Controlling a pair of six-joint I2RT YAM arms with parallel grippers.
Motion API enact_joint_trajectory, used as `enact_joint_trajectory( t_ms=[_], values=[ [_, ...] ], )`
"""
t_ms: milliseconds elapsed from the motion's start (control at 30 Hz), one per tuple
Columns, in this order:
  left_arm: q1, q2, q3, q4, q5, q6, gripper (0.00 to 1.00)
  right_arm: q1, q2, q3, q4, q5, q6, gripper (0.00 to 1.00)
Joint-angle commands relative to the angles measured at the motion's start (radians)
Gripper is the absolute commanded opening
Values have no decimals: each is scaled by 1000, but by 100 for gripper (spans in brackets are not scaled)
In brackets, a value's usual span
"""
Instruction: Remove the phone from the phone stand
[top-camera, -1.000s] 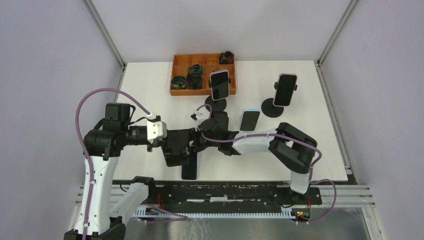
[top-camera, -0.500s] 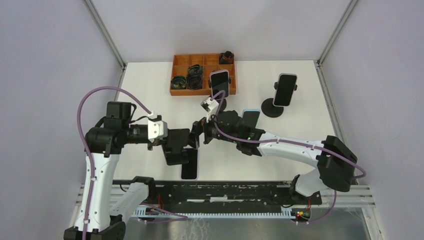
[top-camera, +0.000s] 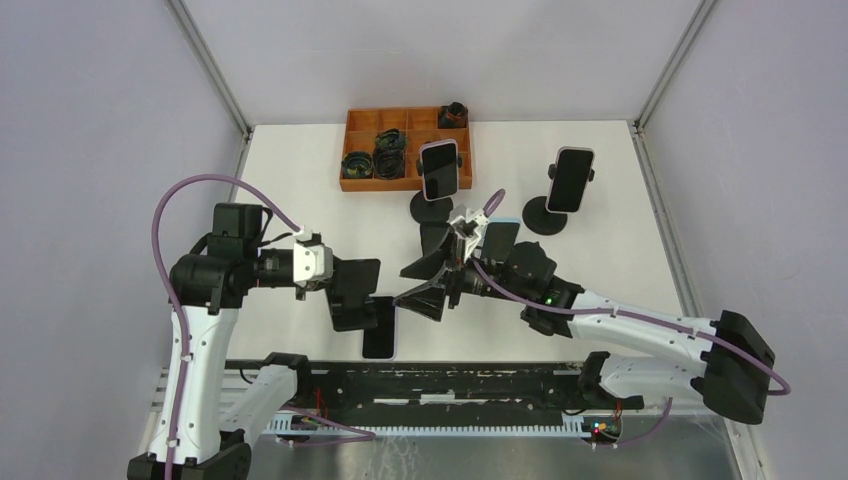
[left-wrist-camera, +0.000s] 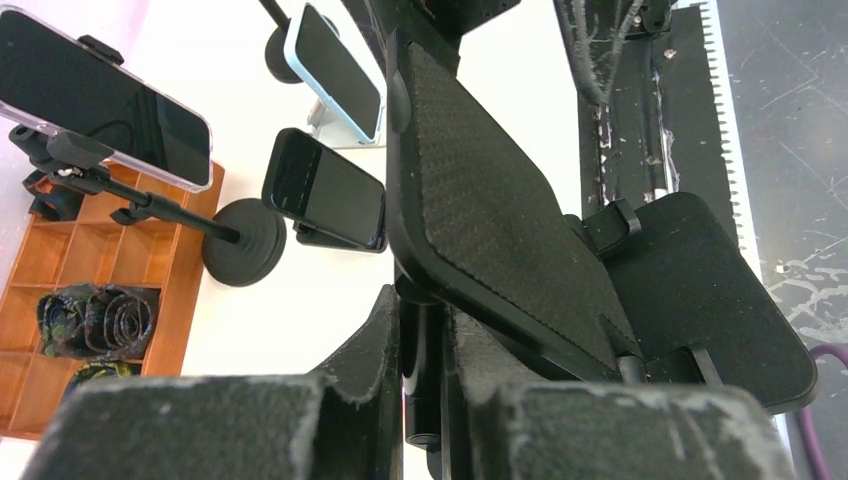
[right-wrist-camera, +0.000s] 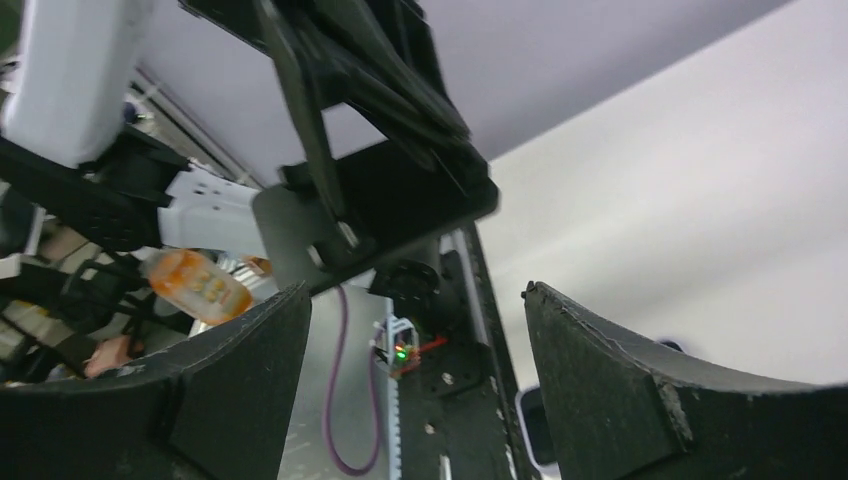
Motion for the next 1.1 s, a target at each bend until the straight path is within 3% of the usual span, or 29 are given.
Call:
enact_joint_trajectory(
  t_ms=[0, 300, 400, 467, 633, 833, 1000, 1033, 1067],
  values=[
    [-3, -9, 5, -1, 81, 62, 2, 35, 88, 95, 183, -93, 85, 83],
    [-3, -20, -7, -40, 86, 93, 2, 83, 222, 221, 249, -123, 125, 76],
    [-3, -12, -7, -73, 88, 130, 2, 89, 245, 234, 275, -140, 147, 70],
    [-3, -10, -11, -73, 85, 140, 2, 90, 253, 233, 294, -146, 167, 62],
    [-3, -2, -22, -73, 69, 182, 2, 97, 253, 210, 339, -164, 208, 29],
    [-3, 13, -12, -33, 50, 197, 2, 98, 238, 168, 342, -166, 229, 1],
    [-3, 22, -14, 18, 32, 196, 2, 98, 239, 148, 343, -180, 246, 0],
    [-3, 21, -20, 33, 22, 192, 9, 99, 241, 147, 341, -181, 245, 0],
    [-3, 18, -28, 50, 10, 177, 23, 99, 240, 145, 336, -179, 239, 0]
  ],
)
